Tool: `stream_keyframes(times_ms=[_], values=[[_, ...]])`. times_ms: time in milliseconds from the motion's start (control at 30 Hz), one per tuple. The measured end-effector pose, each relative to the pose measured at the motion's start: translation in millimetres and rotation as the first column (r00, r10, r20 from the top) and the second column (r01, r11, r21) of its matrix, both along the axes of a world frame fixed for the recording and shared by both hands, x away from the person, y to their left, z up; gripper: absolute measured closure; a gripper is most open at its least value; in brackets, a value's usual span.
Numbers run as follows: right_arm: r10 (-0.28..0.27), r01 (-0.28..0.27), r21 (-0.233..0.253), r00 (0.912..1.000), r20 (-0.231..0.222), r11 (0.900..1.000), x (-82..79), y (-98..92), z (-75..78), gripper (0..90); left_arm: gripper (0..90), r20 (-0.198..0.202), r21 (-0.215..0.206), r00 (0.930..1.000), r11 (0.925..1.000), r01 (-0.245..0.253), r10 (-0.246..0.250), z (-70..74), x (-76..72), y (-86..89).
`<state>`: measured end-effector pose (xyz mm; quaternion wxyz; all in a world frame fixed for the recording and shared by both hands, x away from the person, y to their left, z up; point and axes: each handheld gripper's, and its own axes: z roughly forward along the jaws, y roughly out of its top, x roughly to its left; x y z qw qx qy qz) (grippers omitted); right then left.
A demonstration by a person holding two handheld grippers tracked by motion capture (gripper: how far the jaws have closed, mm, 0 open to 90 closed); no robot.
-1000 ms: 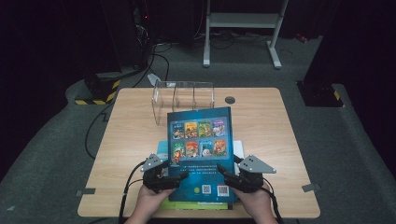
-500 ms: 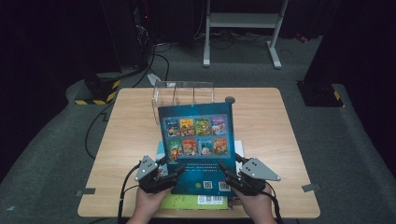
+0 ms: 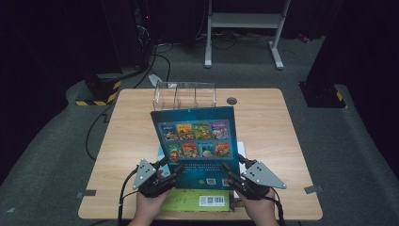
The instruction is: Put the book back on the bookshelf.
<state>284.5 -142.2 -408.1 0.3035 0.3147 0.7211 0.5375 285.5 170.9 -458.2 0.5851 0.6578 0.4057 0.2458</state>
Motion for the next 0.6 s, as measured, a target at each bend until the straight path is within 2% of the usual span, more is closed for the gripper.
stream_keyframes(times_ms=[333, 600], values=[[-0.01, 0.01, -0.002, 0.9993, 0.036, 1.0, -4.7, 0.4, 4.7, 53.2, 43.8, 0.068, 0.003, 0.9973, 0.9996, -0.028, 0.028, 3.3, -7.1, -1.7], [-0.01, 0.009, 0.01, 0.9993, 0.036, 1.0, -4.1, 0.4, 5.0, 53.2, 44.2, 0.077, 0.003, 0.9966, 0.9996, -0.028, 0.028, 5.3, -5.4, -1.1]])
